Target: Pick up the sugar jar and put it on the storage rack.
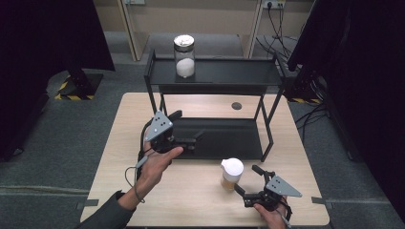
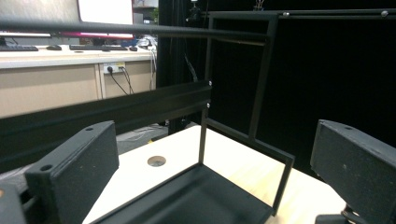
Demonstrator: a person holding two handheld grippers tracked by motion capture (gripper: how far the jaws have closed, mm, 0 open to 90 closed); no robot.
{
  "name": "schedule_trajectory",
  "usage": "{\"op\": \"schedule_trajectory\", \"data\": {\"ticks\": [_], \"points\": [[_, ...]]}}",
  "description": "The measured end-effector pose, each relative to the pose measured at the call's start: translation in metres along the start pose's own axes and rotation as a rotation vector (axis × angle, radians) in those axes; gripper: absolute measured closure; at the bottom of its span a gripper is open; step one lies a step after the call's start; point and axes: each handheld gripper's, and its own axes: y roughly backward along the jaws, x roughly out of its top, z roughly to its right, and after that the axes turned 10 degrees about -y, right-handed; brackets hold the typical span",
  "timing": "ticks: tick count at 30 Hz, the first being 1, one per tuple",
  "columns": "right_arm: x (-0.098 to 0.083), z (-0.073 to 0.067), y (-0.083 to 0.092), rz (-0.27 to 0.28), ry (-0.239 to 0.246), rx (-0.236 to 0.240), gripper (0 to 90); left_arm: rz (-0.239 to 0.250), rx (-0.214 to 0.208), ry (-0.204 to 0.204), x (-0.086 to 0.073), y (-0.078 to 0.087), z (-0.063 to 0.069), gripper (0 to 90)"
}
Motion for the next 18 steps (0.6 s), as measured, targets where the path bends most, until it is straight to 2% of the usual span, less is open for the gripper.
{"op": "schedule_trajectory", "data": {"ticks": [7,18], "points": [[0.0,0.0,-0.001,-0.001,0.002,0.001,0.5,0.005,-0.016,-0.015,-0.024,0.004,0.008,0.2],[0.0,0.0,0.0,0.002,0.0,0.001,0.4,0.008,-0.055,0.029,-0.058,0.007,0.01,0.1]]}}
